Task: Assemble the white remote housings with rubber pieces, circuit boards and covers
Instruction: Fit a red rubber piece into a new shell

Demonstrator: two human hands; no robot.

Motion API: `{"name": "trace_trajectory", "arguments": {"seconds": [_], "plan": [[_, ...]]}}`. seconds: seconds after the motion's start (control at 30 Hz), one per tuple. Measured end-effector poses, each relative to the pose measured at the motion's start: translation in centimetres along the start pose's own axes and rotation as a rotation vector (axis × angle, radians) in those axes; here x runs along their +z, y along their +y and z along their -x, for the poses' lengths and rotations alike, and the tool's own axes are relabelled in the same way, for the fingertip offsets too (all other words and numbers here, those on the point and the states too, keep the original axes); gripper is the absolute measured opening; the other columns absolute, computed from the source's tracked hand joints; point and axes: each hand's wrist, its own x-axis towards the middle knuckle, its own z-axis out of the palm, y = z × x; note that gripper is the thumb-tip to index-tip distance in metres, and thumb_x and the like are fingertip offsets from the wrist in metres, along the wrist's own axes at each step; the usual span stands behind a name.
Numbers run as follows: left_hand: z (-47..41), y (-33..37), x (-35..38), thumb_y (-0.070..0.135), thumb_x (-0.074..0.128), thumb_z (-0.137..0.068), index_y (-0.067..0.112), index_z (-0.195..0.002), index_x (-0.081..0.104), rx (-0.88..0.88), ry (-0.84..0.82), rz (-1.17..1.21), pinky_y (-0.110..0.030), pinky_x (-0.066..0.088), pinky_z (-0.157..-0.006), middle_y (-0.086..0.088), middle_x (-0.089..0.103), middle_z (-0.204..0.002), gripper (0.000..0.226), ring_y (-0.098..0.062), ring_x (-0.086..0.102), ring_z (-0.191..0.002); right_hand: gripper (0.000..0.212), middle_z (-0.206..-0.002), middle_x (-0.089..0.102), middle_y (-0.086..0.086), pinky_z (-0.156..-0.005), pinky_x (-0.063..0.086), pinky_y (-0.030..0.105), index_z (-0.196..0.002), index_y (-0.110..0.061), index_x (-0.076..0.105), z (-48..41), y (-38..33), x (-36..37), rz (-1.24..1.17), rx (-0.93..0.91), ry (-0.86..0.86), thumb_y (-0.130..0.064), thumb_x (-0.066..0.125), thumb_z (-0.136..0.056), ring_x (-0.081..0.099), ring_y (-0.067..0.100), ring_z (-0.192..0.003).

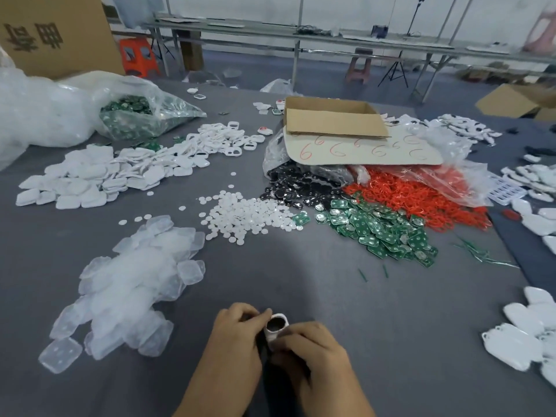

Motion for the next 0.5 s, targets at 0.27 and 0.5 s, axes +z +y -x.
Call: {"name": "trace_trajectory", "arguments": {"seconds": [0.27, 0.5], "plan": [[-6.8, 5.0, 1.7, 0.005, 0.057, -0.097, 0.029, -0.122, 0.07, 0.041, 0.126, 0.17, -0.017, 0.04, -0.089, 0.017, 0.058, -0.11, 0.037, -0.006, 0.057, -0.102, 0.019, -0.093, 0.072, -0.017, -0.079, 0.052, 0.02, -0.096, -0.031, 0.075, -8.1, 6.9, -8.5, 0.017, 0.437, 0.324, -0.014, 0.075, -0.086, 0.066, -0.001, -0.083], [-21.6, 12.1, 9.5, 0.001, 0.052, -0.097, 0.012, -0.124, 0.067, 0.232, -0.075, 0.214, -0.037, 0.049, -0.094, -0.007, 0.062, -0.114, 0.032, -0.022, 0.061, -0.098, 0.036, -0.123, 0.066, 0.014, -0.098, 0.047, 0.035, -0.128, -0.015, 0.066, -20.3, 19.7, -13.2, 0.416, 0.633, 0.282, -0.017, 0.065, -0.092, 0.063, 0.03, -0.109]]}}
